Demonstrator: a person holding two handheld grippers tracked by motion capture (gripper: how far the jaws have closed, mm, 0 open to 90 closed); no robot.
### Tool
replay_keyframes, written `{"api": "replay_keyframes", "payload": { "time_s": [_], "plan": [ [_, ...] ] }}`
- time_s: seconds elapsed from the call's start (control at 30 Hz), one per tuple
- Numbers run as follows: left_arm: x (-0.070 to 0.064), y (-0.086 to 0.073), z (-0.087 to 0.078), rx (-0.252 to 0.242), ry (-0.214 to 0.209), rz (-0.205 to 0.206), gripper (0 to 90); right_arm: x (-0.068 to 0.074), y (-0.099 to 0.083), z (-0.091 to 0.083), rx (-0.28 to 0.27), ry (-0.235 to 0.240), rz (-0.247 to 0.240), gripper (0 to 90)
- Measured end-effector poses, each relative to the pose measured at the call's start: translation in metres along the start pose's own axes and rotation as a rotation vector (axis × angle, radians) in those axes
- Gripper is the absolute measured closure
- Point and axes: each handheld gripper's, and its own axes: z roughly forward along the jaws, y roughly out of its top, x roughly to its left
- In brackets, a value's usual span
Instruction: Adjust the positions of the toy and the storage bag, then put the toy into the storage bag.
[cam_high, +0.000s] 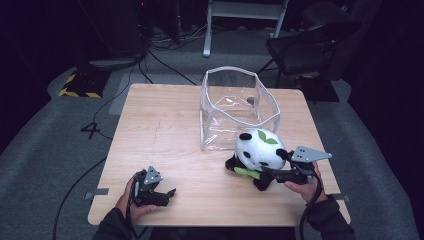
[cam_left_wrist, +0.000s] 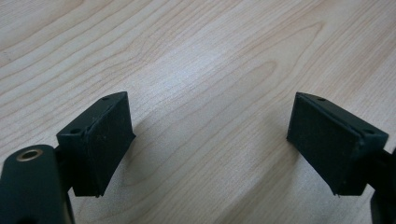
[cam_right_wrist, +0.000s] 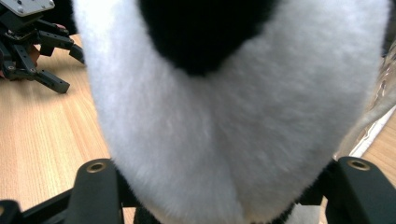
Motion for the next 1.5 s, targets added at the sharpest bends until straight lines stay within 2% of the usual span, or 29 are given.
{"api": "replay_keyframes", "payload": {
  "time_s": [0.33, 0.5, 1.5],
  "plan": [
    [0.0, 0.0, 0.0, 0.0, 0.0, 0.0, 14.3, 0.0023, -0.0026, -0.0073, -0.013, -0.003, -0.01, 38.4],
    [0.0005, 0.0005, 0.0003, 0.002, -0.003, 0.004, 14.2, -0.0008, -0.0044, -0.0077, -0.017, 0.0, 0.008, 38.3],
    [0.0014, 0.0023, 0.0019, 0.005, -0.012, 0.009, 13.5, -0.0017, -0.0034, -0.0082, -0.02, 0.003, 0.005, 38.4]
  ]
}}
